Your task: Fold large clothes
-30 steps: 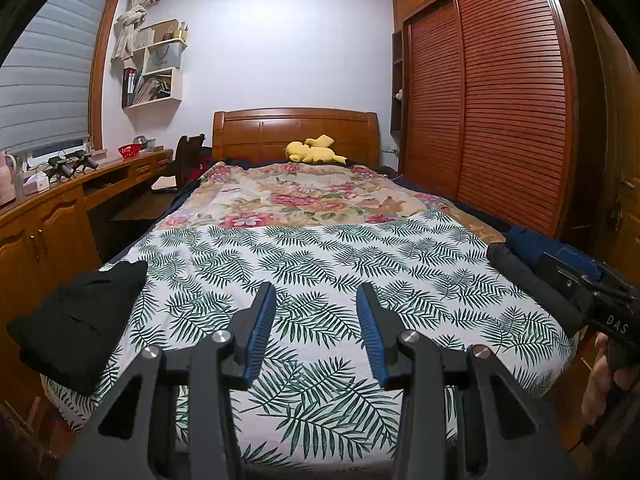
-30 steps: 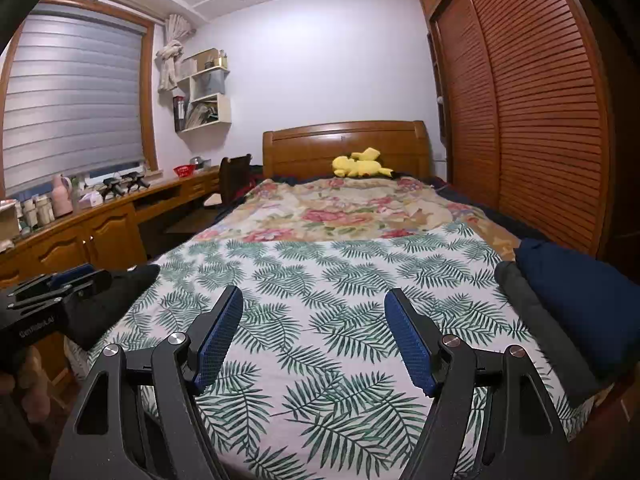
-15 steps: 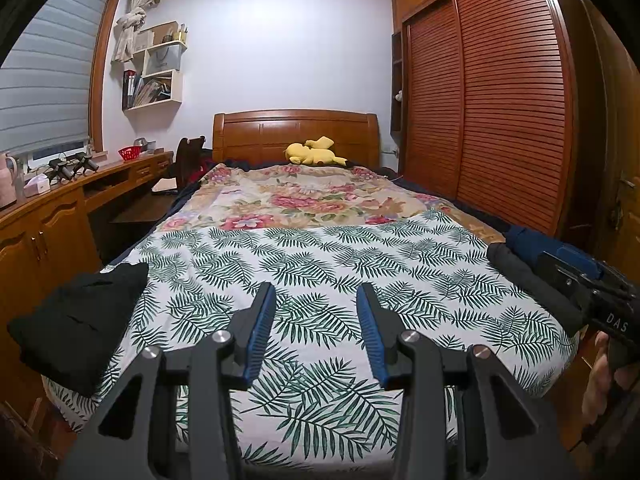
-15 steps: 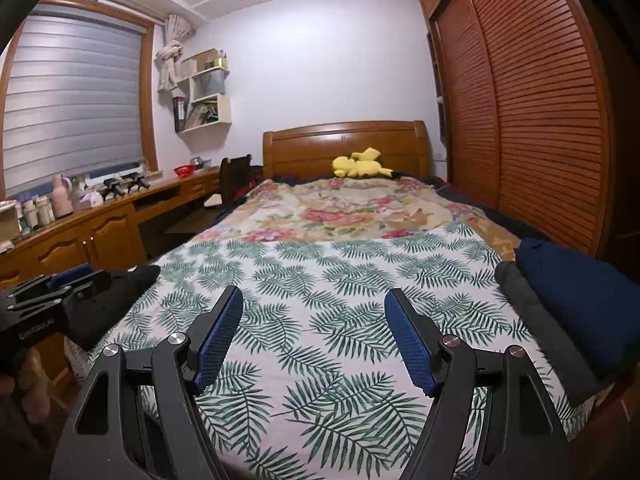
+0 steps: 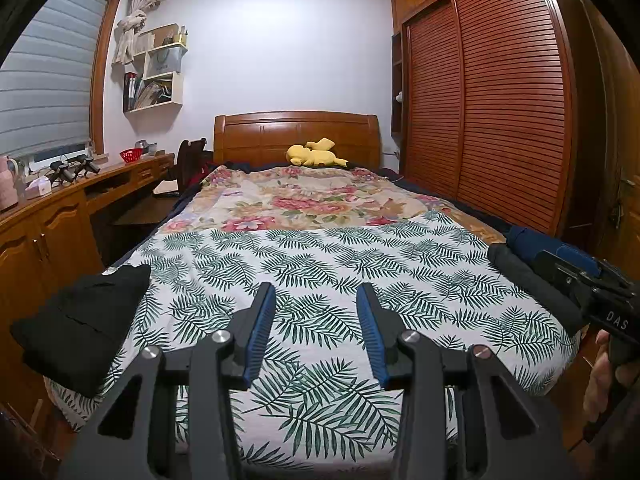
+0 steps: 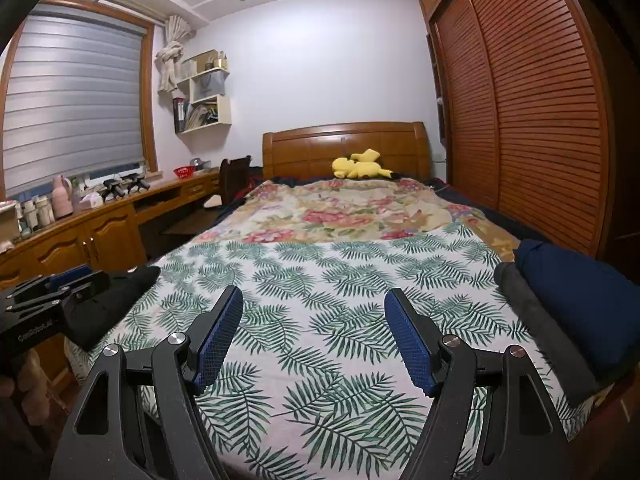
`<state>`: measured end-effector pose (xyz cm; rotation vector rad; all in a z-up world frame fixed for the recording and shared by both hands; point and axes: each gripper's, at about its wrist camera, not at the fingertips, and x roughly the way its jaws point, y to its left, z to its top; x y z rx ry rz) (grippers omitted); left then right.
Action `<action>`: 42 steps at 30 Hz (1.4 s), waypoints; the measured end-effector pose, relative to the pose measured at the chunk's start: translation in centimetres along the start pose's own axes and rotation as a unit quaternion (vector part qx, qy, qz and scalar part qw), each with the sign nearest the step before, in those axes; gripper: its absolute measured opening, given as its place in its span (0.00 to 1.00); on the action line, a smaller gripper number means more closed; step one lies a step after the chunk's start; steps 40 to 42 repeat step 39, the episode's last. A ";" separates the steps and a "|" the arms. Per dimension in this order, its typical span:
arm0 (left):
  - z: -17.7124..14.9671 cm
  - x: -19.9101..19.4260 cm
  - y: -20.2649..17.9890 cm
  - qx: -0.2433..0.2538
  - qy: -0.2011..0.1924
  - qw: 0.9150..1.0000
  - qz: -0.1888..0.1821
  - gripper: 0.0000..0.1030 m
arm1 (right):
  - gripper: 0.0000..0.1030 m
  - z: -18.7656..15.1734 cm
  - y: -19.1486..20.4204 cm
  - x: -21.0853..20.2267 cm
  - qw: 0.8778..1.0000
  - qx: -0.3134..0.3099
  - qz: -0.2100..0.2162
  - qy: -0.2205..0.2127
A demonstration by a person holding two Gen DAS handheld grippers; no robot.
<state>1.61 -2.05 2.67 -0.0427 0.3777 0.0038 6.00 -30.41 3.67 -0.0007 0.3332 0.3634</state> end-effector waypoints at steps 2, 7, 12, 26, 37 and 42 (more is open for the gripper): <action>0.0 0.0 0.0 0.001 0.000 1.000 0.000 0.39 | 0.73 0.0 0.0 0.0 1.000 0.000 0.000 0.000; 0.0 0.0 0.0 0.000 0.001 1.000 -0.001 0.39 | 0.73 0.0 0.0 0.0 1.000 -0.001 0.000 0.000; 0.3 -0.2 0.0 0.001 0.000 1.000 0.001 0.39 | 0.73 0.1 -0.1 0.0 1.000 -0.001 -0.001 -0.001; 0.4 -0.3 -0.1 -0.002 -0.001 1.000 -0.004 0.39 | 0.73 0.1 0.0 -0.3 1.000 -0.003 -0.003 -0.002; 0.4 -0.3 -0.3 0.000 -0.004 1.000 -0.001 0.39 | 0.73 0.1 0.1 -0.1 1.000 -0.002 -0.003 -0.001; 0.4 -0.3 -0.3 0.000 -0.004 1.000 0.000 0.39 | 0.73 0.1 0.1 0.0 1.000 -0.002 -0.003 -0.002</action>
